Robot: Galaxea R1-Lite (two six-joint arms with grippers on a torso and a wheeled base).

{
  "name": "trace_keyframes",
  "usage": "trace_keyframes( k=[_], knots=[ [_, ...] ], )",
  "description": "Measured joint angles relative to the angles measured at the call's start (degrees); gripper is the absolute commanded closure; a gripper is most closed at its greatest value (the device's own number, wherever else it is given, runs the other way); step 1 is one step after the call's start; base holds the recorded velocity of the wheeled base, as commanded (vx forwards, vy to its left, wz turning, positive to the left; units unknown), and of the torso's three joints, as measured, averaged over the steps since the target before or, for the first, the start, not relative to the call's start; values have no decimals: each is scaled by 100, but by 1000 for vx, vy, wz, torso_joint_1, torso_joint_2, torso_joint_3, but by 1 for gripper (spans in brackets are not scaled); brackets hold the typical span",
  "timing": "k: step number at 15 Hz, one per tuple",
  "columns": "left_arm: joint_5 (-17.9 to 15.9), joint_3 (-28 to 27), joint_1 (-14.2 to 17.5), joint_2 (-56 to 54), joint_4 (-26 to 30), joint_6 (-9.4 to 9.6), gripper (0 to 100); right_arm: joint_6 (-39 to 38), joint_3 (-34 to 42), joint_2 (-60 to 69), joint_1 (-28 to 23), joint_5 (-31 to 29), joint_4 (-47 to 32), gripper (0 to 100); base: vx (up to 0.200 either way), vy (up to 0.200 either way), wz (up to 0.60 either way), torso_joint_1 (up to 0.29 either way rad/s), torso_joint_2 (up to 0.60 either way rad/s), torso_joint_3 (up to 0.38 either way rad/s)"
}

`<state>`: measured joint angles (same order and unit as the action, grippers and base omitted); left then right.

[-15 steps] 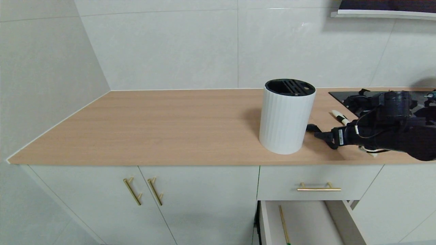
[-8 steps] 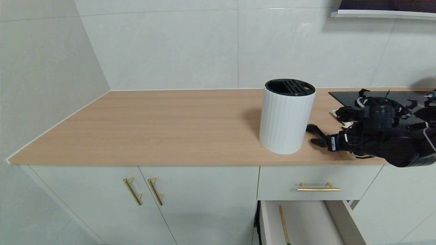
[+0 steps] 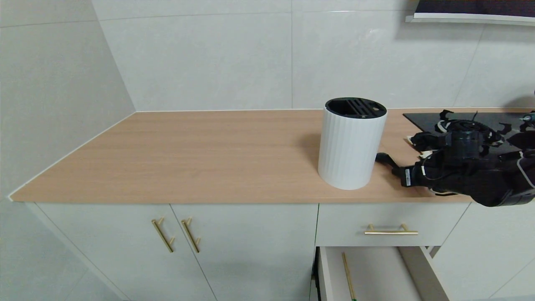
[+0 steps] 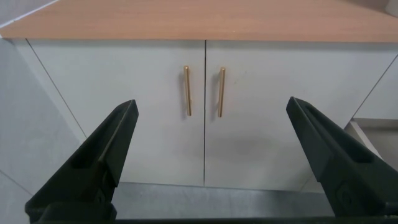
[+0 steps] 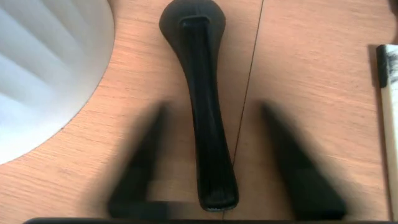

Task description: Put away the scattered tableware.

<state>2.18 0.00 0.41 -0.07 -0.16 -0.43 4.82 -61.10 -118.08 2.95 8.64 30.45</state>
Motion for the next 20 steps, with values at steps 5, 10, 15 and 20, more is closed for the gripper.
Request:
trace_keyframes(
  k=[5, 10, 15, 20],
  knots=[
    [0, 0, 0, 2, 2, 0, 0, -257, 68, 101, 73, -77, -46, 100, 0, 0, 0, 0, 0, 0],
    [0, 0, 0, 2, 2, 0, 0, -858, 468, 937, 176, -422, -796, 100, 0, 0, 0, 0, 0, 0],
    [0, 0, 0, 5, 2, 0, 0, -1236, 1563, 2522, 372, -451, -1658, 100, 0, 0, 0, 0, 0, 0],
    [0, 0, 0, 5, 0, 0, 0, -1324, 3023, 3611, 564, -430, -1675, 100, 0, 0, 0, 0, 0, 0]
  ],
)
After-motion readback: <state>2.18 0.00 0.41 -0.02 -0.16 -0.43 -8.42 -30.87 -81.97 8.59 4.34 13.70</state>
